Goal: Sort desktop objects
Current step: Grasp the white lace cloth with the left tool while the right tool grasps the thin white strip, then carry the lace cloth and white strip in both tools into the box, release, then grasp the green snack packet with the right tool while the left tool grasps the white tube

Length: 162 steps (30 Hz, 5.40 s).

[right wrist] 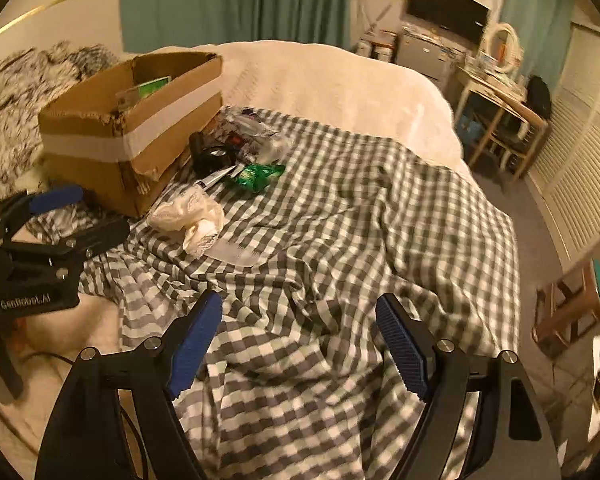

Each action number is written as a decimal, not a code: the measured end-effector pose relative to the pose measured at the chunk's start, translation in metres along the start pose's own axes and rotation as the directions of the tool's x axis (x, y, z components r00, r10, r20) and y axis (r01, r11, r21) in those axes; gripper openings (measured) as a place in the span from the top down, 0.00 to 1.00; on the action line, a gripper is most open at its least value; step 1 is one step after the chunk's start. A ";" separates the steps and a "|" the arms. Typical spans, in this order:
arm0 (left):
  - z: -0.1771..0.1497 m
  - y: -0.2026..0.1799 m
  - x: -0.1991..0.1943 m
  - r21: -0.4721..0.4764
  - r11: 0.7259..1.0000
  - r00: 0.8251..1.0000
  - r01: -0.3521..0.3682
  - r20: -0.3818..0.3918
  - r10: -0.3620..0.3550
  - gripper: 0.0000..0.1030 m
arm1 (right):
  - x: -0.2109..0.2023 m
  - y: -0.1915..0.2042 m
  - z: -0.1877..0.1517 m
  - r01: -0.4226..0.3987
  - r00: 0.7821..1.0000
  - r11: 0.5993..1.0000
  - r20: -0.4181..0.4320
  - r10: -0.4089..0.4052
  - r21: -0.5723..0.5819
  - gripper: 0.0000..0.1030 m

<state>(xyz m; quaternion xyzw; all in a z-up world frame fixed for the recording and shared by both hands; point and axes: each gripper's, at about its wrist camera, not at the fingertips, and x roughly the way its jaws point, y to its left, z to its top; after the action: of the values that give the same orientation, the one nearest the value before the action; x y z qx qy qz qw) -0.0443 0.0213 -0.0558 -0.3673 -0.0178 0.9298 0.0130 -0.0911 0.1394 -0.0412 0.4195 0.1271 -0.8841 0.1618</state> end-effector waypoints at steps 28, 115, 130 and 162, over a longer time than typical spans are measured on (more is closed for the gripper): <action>-0.005 0.027 0.075 0.034 0.999 0.993 0.001 -0.121 0.003 0.81 | 0.156 0.079 0.036 -0.298 0.954 0.906 -0.115 0.276 -0.299 0.39; 0.075 0.098 -0.038 -0.038 0.979 0.977 0.199 0.081 -0.196 0.00 | -0.049 0.059 0.131 0.017 0.991 0.979 0.126 -0.043 0.203 0.17; 0.037 -0.034 0.063 0.031 0.994 0.994 0.104 -0.034 -0.103 0.00 | -0.004 -0.023 0.023 0.047 0.995 0.972 0.073 -0.066 0.231 0.14; 0.035 0.079 0.142 0.017 0.998 0.979 0.057 -0.199 -0.052 0.89 | 0.069 0.017 0.031 -0.002 0.999 0.982 -0.040 0.010 0.189 0.14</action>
<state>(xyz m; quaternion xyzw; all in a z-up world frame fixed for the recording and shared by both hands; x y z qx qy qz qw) -0.1728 -0.0527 -0.1309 -0.4575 -0.0161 0.8880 0.0443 -0.1477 0.1006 -0.0778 0.4514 0.0446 -0.8829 0.1214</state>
